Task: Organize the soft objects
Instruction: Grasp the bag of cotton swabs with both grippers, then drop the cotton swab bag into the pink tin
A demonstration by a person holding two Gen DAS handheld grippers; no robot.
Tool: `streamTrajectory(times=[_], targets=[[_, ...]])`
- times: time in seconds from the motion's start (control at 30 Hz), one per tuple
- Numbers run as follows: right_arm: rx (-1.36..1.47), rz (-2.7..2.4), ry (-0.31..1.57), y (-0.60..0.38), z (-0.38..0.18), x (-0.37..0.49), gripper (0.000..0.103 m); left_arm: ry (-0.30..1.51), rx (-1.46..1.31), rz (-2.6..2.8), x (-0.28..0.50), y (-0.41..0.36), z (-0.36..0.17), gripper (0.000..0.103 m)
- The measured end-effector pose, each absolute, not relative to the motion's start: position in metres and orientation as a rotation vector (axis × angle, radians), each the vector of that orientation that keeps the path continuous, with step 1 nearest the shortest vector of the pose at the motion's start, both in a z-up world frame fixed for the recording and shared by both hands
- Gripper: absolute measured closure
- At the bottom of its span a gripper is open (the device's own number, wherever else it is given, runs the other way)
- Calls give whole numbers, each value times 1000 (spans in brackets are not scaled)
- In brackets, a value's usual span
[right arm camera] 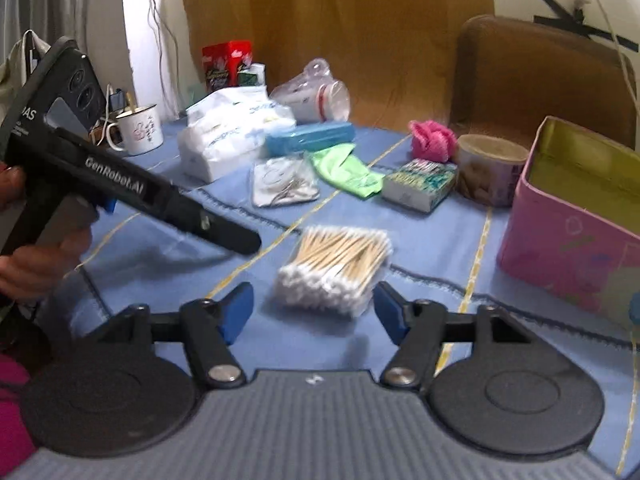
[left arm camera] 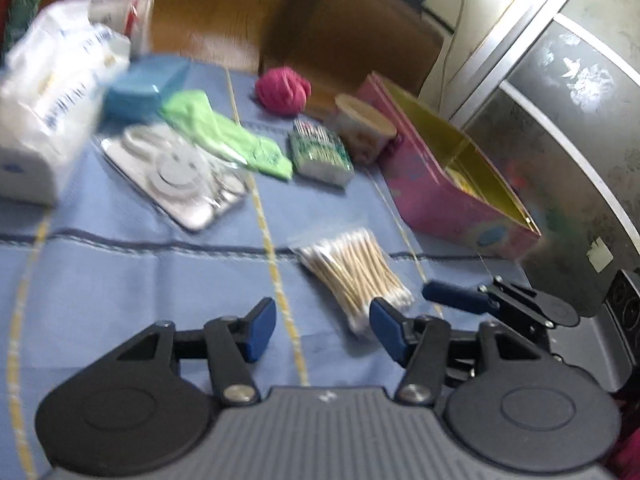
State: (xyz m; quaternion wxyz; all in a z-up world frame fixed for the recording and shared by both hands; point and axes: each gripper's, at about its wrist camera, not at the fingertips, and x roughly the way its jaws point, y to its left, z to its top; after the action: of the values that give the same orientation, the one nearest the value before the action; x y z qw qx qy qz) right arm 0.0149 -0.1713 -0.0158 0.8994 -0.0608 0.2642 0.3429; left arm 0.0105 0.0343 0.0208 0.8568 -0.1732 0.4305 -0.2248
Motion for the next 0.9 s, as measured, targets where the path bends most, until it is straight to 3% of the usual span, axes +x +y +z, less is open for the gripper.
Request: streamTrajectory(times=[0.13, 0.17, 0.2, 0.27, 0.57, 0.83, 0.9], targets=[[-130, 699, 566, -171, -30, 37, 32, 936, -357, -461, 22, 16, 18, 53], [-110, 725, 568, -172, -34, 42, 38, 943, -355, -471, 26, 12, 17, 59], [-103, 738, 556, -172, -34, 41, 58, 951, -350, -478, 29, 6, 16, 65], [-91, 717, 553, -173, -30, 40, 61, 957, -324, -487, 33, -8, 23, 71], [-15, 484, 305, -249, 20, 37, 61, 775, -104, -663, 68, -107, 101, 71], [2, 312, 381, -286, 14, 113, 60, 779, -43, -630, 145, -184, 85, 72], [-13, 272, 424, -283, 10, 138, 53, 759, -9, -586, 157, -198, 80, 69]])
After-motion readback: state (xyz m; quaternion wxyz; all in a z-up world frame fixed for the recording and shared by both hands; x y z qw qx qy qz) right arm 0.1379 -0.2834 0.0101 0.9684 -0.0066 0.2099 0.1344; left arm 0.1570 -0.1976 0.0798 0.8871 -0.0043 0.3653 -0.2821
